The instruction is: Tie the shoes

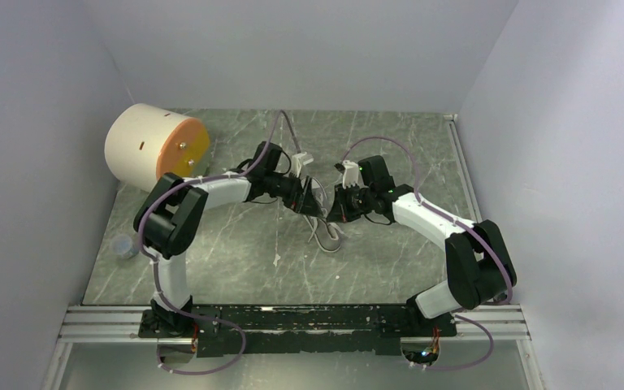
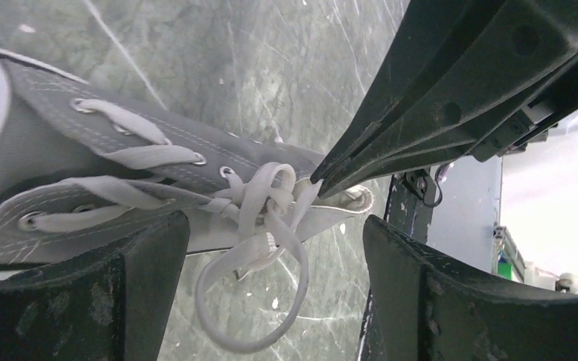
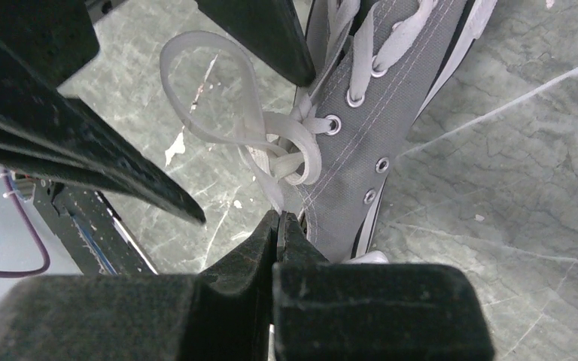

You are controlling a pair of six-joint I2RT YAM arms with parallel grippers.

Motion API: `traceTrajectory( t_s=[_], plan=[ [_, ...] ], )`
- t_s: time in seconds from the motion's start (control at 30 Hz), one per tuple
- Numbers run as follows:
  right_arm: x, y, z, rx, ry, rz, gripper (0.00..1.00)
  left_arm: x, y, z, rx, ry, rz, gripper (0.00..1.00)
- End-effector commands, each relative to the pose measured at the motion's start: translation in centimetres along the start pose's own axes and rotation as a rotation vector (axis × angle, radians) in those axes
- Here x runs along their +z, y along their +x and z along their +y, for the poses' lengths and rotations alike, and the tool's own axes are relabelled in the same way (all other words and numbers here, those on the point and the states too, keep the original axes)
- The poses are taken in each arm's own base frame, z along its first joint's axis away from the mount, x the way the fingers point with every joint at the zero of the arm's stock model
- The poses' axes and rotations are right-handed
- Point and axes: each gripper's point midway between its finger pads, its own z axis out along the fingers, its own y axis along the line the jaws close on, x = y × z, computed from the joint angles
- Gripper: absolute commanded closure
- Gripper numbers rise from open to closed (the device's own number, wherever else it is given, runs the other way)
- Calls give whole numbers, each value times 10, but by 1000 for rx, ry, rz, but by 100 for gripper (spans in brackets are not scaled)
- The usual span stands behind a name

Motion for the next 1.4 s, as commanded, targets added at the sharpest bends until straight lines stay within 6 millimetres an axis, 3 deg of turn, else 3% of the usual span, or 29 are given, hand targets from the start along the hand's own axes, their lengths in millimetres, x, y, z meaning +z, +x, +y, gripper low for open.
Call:
traceTrajectory(
  t_s=[0.0,0.2,0.4,0.47,0.87,1.2,1.37],
  plan=[
    [-4,-14,4,-14,-4,-32,100,6,8,-5,39,49,44,13],
    [-3,-20,5,-13,-6,-46,100,11,14,-3,21,54,58,22],
    [-2,-19,7,-14,-19,-37,100,16,17,11,-25,2,75,48],
    [-3,-18,7,-15,-22,-36,100,17,20,13,-47,-4,78,52],
    [-2,-15,3,-4,0,-31,100,10,9,-8,-26,87,0,22],
    [-1,-13,3,-9,-6,-24,100,8,-1,-5,-74,104,-64,31],
    [-1,-13,3,-11,-8,-22,99,9,2,1,-95,88,-63,46]
  ],
)
